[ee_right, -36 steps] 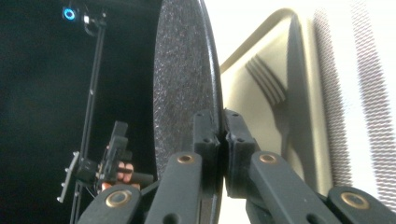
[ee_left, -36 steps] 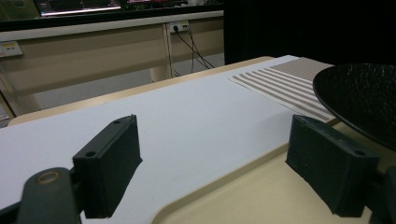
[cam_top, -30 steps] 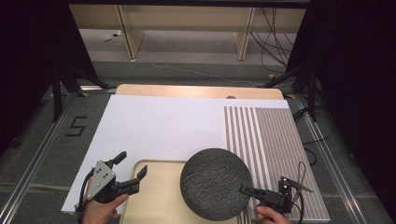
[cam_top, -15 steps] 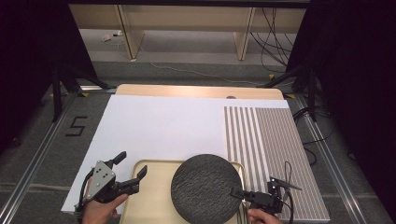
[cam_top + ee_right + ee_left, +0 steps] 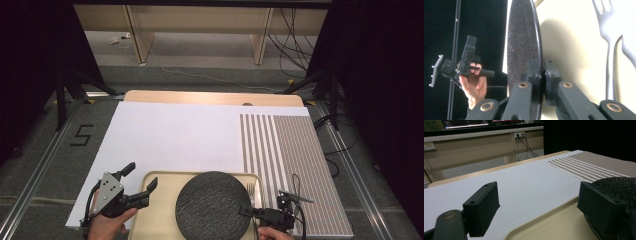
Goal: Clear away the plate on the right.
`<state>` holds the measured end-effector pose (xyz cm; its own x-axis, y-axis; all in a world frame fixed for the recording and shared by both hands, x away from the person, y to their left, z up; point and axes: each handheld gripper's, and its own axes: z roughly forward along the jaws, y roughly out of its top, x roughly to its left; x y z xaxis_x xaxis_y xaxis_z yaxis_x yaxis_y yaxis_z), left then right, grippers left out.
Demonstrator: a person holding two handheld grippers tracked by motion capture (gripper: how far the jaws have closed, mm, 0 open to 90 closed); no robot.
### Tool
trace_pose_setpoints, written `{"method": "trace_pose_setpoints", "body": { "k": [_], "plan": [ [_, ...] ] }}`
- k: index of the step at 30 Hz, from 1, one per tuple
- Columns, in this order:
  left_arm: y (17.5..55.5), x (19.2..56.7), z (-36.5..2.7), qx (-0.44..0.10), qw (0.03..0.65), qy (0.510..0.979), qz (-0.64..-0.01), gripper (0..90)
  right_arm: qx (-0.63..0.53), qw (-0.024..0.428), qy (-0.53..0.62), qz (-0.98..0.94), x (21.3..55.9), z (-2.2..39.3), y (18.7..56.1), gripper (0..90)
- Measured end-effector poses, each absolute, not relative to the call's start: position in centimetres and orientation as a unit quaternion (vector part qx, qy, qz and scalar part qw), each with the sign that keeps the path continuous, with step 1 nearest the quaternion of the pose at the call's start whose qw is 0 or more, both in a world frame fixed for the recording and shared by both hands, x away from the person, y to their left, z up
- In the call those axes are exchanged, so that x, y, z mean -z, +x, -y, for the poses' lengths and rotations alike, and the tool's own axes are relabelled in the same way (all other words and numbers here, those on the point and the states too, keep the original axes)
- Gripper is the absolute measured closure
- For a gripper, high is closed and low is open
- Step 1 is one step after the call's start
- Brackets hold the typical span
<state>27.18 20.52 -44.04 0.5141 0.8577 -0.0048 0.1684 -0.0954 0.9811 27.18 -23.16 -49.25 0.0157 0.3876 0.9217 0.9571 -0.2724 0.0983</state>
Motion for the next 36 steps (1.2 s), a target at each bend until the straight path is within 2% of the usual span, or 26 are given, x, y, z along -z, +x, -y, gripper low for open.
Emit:
{"method": "trace_pose_setpoints", "body": {
  "k": [36],
  "plan": [
    [27.2, 44.1, -20.4, -0.310, 0.556, 0.671, -0.380, 17.1, 0.440, 0.300, -0.642, 0.552, 50.1, 20.8, 27.8, 86.2]
  ]
}}
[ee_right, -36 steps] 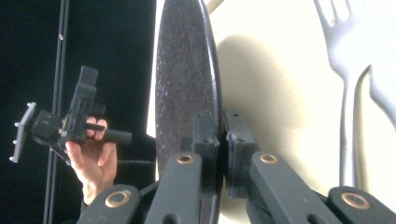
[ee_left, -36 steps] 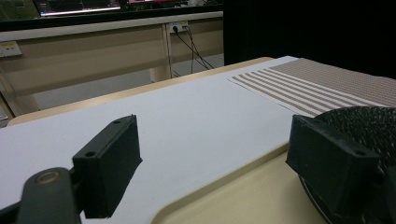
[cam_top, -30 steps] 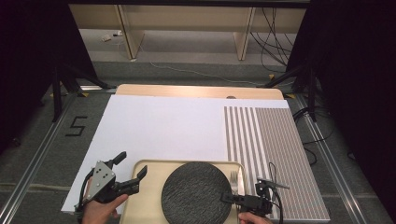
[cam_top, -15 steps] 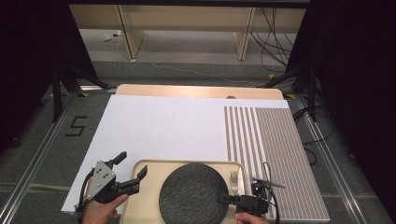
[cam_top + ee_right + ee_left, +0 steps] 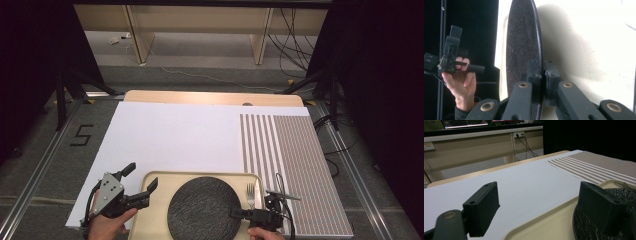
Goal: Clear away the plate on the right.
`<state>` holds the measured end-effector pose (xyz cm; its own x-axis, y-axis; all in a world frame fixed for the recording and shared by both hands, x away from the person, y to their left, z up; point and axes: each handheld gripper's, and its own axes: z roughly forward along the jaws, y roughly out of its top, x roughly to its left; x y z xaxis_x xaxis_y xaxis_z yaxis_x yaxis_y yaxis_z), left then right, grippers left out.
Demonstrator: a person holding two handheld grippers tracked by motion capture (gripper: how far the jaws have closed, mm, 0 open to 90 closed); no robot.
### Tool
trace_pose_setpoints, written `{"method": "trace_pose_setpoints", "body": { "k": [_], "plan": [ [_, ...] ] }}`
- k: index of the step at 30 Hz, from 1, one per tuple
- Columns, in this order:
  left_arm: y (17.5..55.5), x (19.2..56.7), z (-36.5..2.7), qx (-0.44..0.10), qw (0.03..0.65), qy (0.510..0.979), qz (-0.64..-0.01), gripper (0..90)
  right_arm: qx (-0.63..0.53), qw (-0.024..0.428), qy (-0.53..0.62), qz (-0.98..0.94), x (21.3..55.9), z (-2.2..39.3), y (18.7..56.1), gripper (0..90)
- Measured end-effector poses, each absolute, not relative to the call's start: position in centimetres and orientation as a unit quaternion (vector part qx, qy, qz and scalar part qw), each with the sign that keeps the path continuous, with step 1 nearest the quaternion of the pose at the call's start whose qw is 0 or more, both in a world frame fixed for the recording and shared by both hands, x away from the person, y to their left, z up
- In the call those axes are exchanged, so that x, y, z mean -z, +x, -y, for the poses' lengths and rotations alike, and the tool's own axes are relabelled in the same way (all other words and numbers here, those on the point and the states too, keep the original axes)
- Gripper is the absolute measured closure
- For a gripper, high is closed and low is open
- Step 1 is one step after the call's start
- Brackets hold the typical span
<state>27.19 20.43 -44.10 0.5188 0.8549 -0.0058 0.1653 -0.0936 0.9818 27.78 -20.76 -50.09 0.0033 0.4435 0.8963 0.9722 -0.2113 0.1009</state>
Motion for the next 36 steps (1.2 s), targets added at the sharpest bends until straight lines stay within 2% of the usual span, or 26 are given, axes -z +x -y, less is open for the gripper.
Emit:
{"method": "trace_pose_setpoints", "body": {
  "k": [7, 14, 25, 36],
  "plan": [
    [27.2, 44.1, -20.5, -0.311, 0.552, 0.673, -0.382, 17.1, 0.433, 0.283, -0.630, 0.580, 49.9, 20.9, 27.9, 85.7],
    [27.2, 44.1, -20.5, -0.311, 0.552, 0.673, -0.381, 17.1, 0.415, 0.274, -0.637, 0.589, 49.4, 20.4, 28.1, 81.3],
    [27.2, 44.2, -20.5, -0.306, 0.551, 0.676, -0.383, 16.8, 0.378, 0.224, -0.613, 0.657, 48.9, 19.7, 28.0, 68.8],
    [27.2, 44.2, -20.5, -0.307, 0.551, 0.675, -0.383, 16.8, 0.353, 0.196, -0.607, 0.685, 48.2, 19.4, 28.0, 58.9]
  ]
}}
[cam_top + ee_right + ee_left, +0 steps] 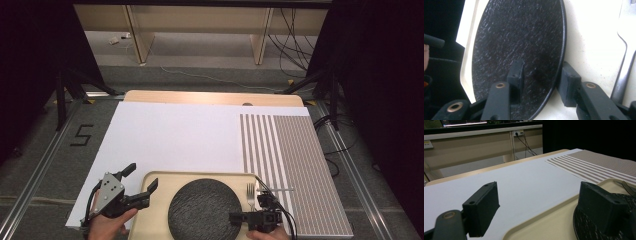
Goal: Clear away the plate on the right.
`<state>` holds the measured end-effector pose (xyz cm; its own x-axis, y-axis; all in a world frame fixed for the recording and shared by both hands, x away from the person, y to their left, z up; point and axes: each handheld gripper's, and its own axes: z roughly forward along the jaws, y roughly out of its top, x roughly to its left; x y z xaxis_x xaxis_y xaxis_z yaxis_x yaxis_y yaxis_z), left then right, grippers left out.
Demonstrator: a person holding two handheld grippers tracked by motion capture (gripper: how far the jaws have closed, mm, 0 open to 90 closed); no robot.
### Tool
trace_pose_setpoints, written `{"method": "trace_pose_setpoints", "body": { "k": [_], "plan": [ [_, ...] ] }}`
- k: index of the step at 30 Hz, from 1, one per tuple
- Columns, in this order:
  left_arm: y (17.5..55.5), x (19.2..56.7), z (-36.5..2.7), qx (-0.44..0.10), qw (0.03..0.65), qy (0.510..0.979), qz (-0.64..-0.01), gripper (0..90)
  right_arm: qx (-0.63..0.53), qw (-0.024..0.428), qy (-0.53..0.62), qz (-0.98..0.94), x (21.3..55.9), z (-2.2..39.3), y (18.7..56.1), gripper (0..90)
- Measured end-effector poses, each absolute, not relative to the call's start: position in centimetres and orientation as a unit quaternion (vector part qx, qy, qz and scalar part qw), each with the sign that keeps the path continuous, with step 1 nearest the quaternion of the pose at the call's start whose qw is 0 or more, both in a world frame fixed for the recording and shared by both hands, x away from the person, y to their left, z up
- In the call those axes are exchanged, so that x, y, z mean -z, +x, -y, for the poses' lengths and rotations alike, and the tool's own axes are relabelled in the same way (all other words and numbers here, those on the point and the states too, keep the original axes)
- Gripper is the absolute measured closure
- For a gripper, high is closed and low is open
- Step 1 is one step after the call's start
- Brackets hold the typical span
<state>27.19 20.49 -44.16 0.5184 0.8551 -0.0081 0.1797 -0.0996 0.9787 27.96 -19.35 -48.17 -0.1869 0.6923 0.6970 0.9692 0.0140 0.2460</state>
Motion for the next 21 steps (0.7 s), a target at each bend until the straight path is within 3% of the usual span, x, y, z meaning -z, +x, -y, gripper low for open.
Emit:
{"method": "trace_pose_setpoints", "body": {
  "k": [6, 16, 21],
  "plan": [
    [27.2, 44.2, -20.5, -0.306, 0.552, 0.676, -0.382, 16.8, 0.359, 0.172, -0.600, 0.694, 47.6, 19.7, 27.9, 57.3],
    [27.2, 44.1, -20.5, -0.306, 0.552, 0.675, -0.383, 16.7, 0.372, 0.051, -0.565, 0.735, 45.9, 20.3, 27.9, 44.7],
    [27.2, 44.1, -20.6, -0.303, 0.555, 0.673, -0.384, 16.6, 0.395, 0.028, -0.560, 0.728, 45.0, 20.1, 27.6, 40.1]
  ]
}}
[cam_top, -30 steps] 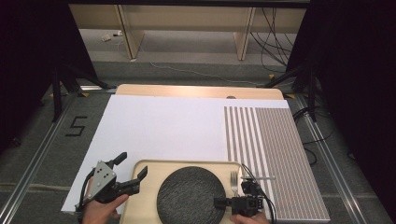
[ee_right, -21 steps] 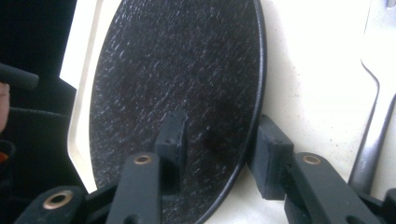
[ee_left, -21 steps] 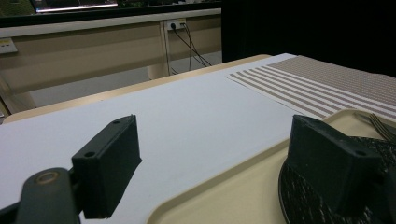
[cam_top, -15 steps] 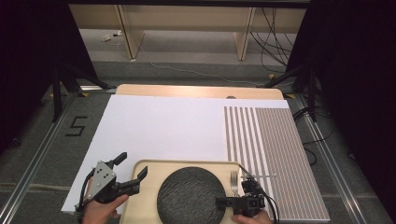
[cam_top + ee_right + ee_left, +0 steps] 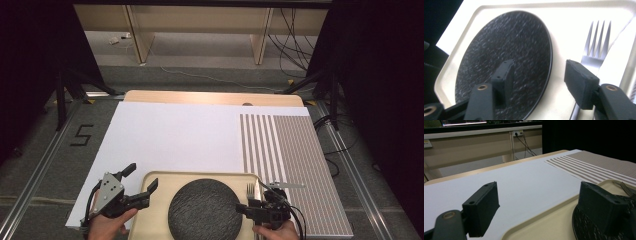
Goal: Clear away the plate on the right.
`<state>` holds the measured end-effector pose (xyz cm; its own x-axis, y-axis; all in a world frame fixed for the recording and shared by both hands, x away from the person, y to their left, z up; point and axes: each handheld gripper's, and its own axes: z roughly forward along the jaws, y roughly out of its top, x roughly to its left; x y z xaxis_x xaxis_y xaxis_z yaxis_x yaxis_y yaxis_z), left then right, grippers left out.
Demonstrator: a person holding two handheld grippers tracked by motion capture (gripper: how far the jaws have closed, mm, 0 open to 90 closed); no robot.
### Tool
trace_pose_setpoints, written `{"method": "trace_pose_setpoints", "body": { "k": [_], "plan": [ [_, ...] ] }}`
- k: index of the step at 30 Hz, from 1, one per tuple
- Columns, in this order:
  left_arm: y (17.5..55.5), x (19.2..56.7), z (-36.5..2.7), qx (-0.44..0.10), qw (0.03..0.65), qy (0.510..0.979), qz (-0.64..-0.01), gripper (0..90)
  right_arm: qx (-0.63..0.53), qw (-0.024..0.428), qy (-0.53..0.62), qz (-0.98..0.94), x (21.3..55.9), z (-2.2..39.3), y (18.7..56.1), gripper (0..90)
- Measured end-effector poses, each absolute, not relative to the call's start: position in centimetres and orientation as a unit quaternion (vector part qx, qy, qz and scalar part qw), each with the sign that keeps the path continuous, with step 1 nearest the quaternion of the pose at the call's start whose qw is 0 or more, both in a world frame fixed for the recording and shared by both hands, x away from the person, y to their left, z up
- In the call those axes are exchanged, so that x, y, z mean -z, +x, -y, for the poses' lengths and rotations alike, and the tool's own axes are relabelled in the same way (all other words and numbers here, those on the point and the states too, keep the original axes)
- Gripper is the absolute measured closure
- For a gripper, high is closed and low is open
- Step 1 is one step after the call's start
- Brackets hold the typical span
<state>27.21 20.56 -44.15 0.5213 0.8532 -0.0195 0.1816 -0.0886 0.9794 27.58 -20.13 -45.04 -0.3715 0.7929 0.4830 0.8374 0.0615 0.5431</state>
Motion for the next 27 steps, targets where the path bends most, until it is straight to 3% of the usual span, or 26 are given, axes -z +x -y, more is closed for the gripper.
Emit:
{"method": "trace_pose_setpoints", "body": {
  "k": [13, 17, 27],
  "plan": [
    [27.2, 44.2, -20.6, -0.299, 0.556, 0.673, -0.386, 16.4, 0.480, -0.065, -0.490, 0.724, 43.0, 21.2, 27.7, 24.6],
    [27.3, 44.2, -20.6, -0.295, 0.558, 0.671, -0.388, 16.3, 0.491, -0.106, -0.477, 0.721, 42.6, 21.4, 27.6, 23.2],
    [27.3, 44.3, -20.6, -0.293, 0.560, 0.670, -0.389, 16.2, 0.514, -0.143, -0.453, 0.714, 41.7, 21.4, 27.1, 22.4]
  ]
}}
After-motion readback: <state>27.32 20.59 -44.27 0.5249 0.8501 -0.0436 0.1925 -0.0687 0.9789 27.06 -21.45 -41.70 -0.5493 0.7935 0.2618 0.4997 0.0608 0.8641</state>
